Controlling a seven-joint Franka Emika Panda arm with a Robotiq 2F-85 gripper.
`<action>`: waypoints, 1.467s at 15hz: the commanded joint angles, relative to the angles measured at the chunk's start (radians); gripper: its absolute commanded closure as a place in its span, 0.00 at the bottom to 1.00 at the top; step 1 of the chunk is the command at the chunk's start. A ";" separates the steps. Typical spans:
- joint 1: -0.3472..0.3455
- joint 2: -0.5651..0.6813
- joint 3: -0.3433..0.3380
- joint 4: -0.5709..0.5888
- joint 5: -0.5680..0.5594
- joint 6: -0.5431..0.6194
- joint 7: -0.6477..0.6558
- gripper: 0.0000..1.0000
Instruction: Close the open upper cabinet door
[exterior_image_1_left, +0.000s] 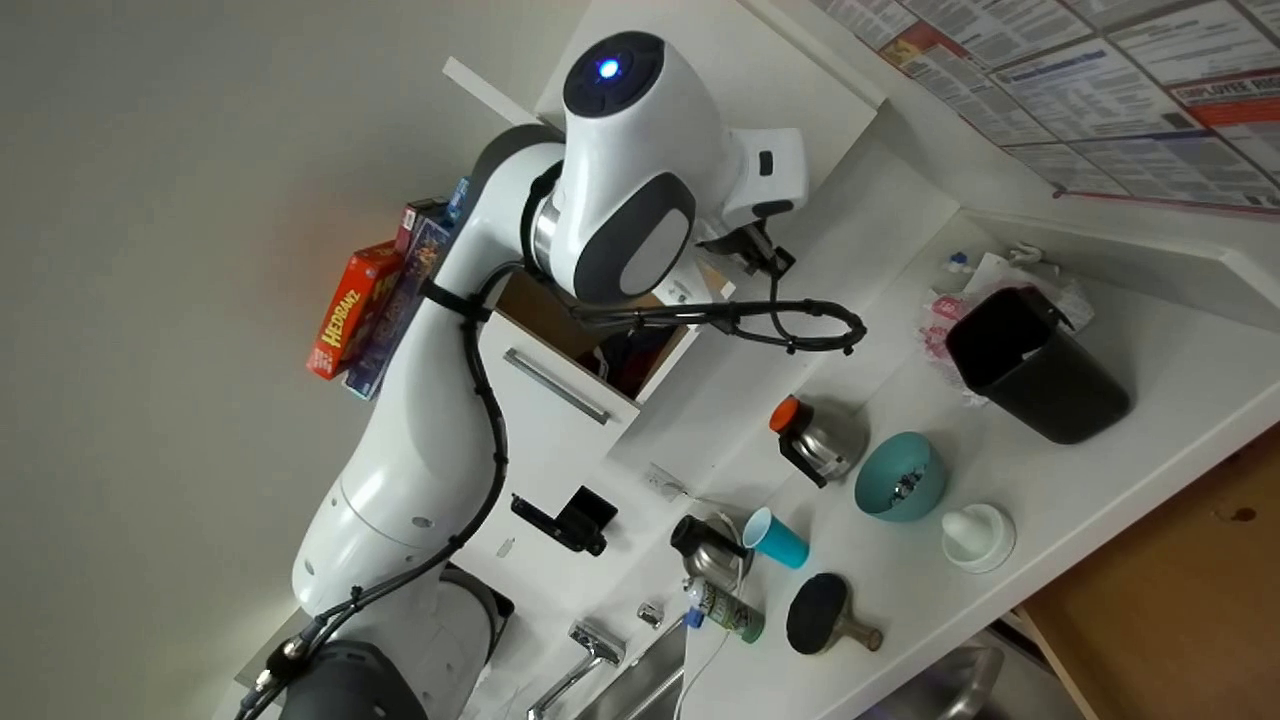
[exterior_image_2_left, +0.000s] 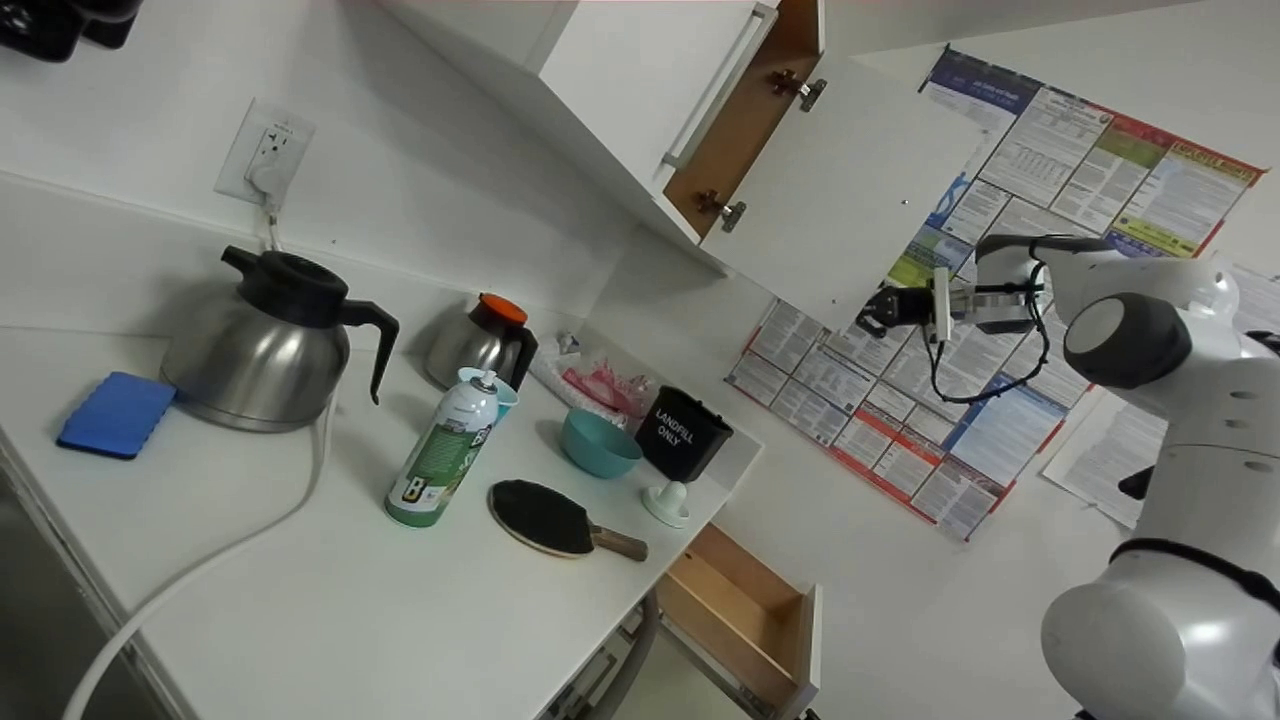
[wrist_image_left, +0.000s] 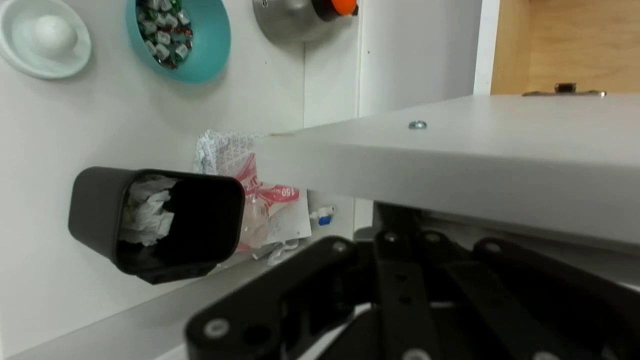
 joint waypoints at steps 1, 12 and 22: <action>-0.001 -0.036 0.020 -0.025 0.003 -0.120 -0.041 1.00; 0.070 -0.148 0.051 -0.116 -0.050 -0.373 -0.266 1.00; 0.245 -0.419 0.092 -0.446 -0.086 0.009 -0.491 1.00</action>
